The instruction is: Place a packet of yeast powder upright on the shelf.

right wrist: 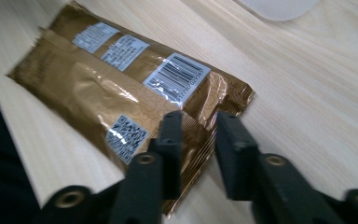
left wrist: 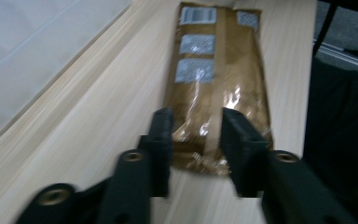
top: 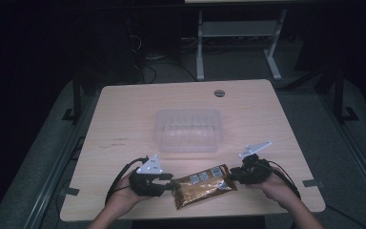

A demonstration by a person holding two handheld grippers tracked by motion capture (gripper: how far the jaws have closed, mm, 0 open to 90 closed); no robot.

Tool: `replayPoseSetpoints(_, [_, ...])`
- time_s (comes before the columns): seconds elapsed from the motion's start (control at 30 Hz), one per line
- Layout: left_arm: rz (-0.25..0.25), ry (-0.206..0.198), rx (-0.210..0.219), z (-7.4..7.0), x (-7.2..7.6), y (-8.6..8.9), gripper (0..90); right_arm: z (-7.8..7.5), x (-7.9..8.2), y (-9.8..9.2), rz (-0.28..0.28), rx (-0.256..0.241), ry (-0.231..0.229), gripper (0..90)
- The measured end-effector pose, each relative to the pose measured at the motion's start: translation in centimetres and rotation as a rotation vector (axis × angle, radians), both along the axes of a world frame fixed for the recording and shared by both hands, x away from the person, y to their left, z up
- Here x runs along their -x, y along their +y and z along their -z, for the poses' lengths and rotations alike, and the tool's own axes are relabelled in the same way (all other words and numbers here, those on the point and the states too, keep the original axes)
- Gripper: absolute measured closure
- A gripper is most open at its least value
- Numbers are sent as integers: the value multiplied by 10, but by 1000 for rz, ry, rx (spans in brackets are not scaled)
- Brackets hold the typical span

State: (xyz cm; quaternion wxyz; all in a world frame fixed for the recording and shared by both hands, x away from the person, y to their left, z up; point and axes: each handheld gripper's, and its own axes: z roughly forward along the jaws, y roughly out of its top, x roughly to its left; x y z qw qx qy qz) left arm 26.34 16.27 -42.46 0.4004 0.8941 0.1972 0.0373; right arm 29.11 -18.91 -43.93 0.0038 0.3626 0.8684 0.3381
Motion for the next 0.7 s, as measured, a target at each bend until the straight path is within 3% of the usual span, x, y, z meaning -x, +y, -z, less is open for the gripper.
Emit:
replayPoseSetpoints(0.07, [17,0,-5,-3,0,-8,756,-2,3,-3,14,-3,-8,545])
replayPoseSetpoints(0.2, [53,17,-20,-2,-2,-31,876,-3,10,-8,40,-19,12,451])
replayPoseSetpoints(0.4, [86,15,-57,5,-12,-62,887,-3,17,-16,59,-25,-8,401])
replayPoseSetpoints(0.57, [85,55,-58,12,-24,-85,887,-3,19,-23,73,-20,-18,381])
replayPoseSetpoints(0.7, [94,62,-117,21,-27,-96,893,-3,18,-25,79,-28,-28,366])
